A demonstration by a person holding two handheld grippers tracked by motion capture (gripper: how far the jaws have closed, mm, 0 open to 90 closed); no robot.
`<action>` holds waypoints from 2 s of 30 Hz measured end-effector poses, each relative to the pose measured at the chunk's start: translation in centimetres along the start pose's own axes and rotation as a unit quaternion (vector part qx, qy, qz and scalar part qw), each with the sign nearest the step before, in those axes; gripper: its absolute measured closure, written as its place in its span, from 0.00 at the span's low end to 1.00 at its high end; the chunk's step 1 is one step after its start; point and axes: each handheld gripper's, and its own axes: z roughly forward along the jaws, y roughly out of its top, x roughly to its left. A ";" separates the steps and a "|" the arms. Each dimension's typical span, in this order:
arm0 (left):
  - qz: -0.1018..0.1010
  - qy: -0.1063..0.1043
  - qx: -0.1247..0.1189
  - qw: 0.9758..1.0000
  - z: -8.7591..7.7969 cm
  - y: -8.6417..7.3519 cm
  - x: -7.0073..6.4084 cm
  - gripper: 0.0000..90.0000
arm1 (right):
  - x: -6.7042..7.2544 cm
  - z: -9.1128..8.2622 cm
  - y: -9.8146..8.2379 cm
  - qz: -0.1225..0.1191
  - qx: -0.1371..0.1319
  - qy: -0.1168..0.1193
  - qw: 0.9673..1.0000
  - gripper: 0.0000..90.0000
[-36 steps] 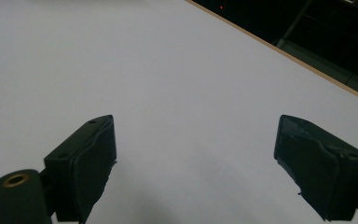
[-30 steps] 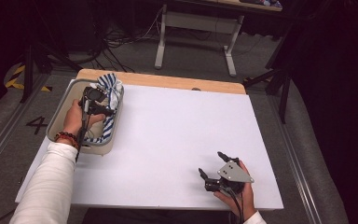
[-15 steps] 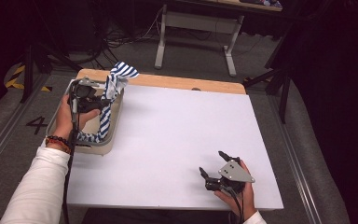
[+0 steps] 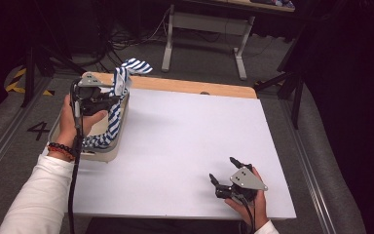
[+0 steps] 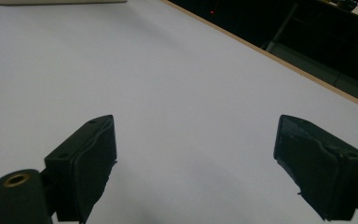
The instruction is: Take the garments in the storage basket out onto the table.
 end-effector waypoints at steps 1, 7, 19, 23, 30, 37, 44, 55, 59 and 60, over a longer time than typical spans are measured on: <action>0.002 -0.002 -0.002 1.000 -0.2 0.2 -0.3 0.83 | 0.0 0.0 0.0 0.000 0.000 0.000 1.000 0.15; 0.016 -0.013 -0.022 1.000 -0.8 1.2 -1.8 0.83 | -0.1 -0.1 0.0 0.001 -0.001 -0.002 1.000 0.15; 0.041 -0.040 -0.044 0.997 -0.9 2.8 -5.2 0.83 | -0.2 -0.1 0.1 0.003 -0.004 -0.007 1.000 0.15; 0.049 -0.051 -0.048 0.996 -0.6 3.2 -6.4 0.83 | -0.2 -0.2 0.0 0.003 -0.004 -0.007 1.000 0.15; 0.066 -0.064 -0.045 0.995 0.5 3.6 -8.2 0.83 | -0.4 -0.2 0.0 0.005 -0.004 -0.010 1.000 0.15; 0.083 -0.082 -0.037 0.992 2.0 4.2 -10.4 0.83 | -0.7 -0.3 0.0 0.009 -0.005 -0.013 1.000 0.15; 0.102 -0.107 -0.025 0.989 4.2 4.6 -13.4 0.83 | -1.0 -0.5 -0.1 0.013 -0.007 -0.019 1.000 0.15; 0.122 -0.141 0.011 0.982 8.2 3.9 -16.8 0.83 | -1.4 -0.5 -0.2 0.014 -0.005 -0.022 1.000 0.15; 0.119 -0.153 0.025 0.981 9.8 3.4 -17.4 0.83 | -1.5 -0.5 -0.3 0.014 -0.004 -0.022 1.000 0.15; 0.117 -0.156 0.029 0.980 10.2 3.3 -17.5 0.83 | -1.5 -0.5 -0.3 0.014 -0.004 -0.022 1.000 0.15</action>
